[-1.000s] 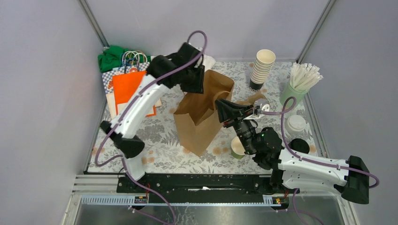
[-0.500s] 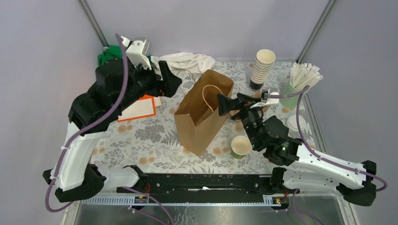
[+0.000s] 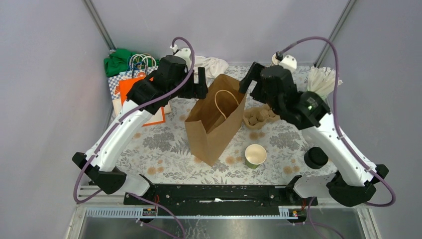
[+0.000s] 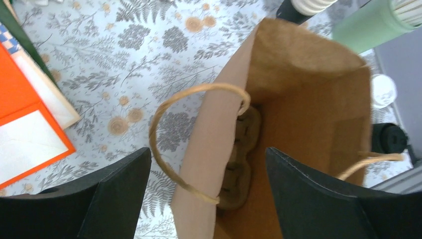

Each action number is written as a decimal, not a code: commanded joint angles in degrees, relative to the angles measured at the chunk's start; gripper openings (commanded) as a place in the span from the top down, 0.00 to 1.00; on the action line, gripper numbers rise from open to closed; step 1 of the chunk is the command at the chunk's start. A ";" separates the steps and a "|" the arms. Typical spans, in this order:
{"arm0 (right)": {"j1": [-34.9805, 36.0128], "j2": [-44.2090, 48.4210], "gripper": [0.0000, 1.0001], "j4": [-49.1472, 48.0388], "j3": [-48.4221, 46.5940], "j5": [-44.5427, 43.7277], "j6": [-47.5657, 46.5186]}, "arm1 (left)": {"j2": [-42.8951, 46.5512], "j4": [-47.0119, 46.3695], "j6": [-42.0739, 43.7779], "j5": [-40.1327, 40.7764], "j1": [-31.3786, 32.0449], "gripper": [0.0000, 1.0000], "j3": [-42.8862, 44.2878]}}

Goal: Pack the takeout coffee
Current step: Adjust the cup tray in the takeout bag.

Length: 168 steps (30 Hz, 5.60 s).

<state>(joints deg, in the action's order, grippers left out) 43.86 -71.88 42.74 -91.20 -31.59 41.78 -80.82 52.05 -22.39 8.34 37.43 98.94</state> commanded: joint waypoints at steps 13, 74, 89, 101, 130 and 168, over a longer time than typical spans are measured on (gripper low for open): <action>-5.07 -18.49 0.15 19.74 -20.67 5.45 1.38 | -6.47 -2.46 4.24 -9.53 -0.60 0.23 0.96; -2.29 -15.11 0.26 12.91 -33.53 5.81 -15.64 | -5.08 -2.66 -2.26 -14.30 -0.71 1.00 4.36; 10.62 -29.43 0.67 12.30 -48.67 15.02 -10.41 | -10.22 13.49 -15.91 -6.16 -0.87 1.00 15.08; 15.16 -29.48 1.00 13.79 -41.90 12.54 -8.25 | -2.35 16.20 -23.09 1.17 -1.86 1.00 7.72; 16.17 -44.37 1.00 19.75 -48.00 10.40 -14.25 | 8.25 0.29 -28.00 -0.32 -5.22 1.00 -8.61; 18.19 -54.50 1.00 27.63 -40.94 2.24 -15.09 | 16.66 -9.14 -34.29 -9.95 -11.38 1.00 -26.65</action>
<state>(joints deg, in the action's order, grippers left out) 62.00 -124.25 68.20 -132.25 -30.41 25.96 -66.24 44.10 -55.96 0.30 26.20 72.73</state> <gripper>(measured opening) 0.011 0.006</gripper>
